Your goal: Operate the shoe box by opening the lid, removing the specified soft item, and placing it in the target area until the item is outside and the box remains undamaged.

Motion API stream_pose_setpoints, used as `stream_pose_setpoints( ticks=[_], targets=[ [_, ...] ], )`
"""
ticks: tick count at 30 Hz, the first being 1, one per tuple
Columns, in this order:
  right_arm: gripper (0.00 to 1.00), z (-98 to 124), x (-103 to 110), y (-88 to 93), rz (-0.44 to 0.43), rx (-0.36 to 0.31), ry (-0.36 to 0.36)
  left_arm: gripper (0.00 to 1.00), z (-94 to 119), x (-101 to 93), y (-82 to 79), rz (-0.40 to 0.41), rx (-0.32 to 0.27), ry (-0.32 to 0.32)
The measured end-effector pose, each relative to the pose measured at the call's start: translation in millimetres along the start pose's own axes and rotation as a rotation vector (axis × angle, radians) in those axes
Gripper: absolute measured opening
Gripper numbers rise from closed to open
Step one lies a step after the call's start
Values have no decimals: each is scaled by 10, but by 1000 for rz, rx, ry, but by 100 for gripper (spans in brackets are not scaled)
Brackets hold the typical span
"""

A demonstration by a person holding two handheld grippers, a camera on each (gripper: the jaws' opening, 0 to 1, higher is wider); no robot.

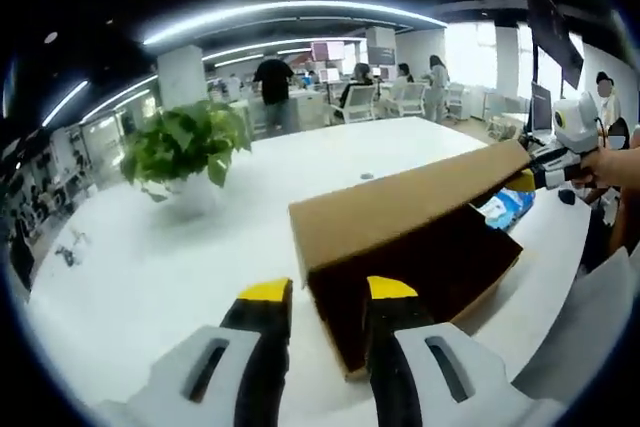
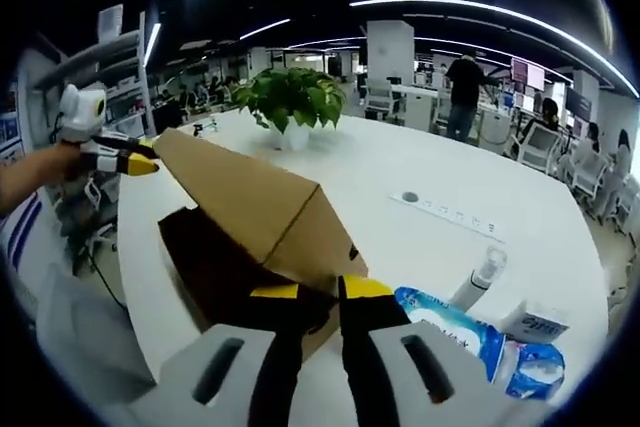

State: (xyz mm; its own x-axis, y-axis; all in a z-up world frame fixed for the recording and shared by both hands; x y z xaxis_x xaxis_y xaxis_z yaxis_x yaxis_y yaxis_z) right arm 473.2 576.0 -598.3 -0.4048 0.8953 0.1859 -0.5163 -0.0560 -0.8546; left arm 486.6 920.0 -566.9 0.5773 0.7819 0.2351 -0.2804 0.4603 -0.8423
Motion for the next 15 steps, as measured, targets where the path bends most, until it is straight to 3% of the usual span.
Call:
stream_pose_setpoints(
  ticks=[8, 15],
  targets=[
    [15, 21, 49, 90, 64, -6, -36, 29, 0, -60, 18, -42, -1, 51],
    [22, 46, 101, 192, 88, 6, -87, 34, 20, -120, 118, -69, 32, 85]
  ],
)
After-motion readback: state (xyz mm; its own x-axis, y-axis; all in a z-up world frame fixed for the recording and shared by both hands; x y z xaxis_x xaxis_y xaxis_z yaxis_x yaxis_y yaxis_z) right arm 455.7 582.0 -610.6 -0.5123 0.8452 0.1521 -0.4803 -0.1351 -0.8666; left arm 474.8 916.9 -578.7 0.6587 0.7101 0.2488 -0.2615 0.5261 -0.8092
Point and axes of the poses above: the point that each gripper's makers call its tool centre point, and the gripper's own axes: z roughly backward along the fingers, x roughly to its left, y roughly out of its underside, the point moved 8 cm from there along z, roughly backward along the fingers, and after that the axes turned 11 degrees about -z, right-handed, at the moved point
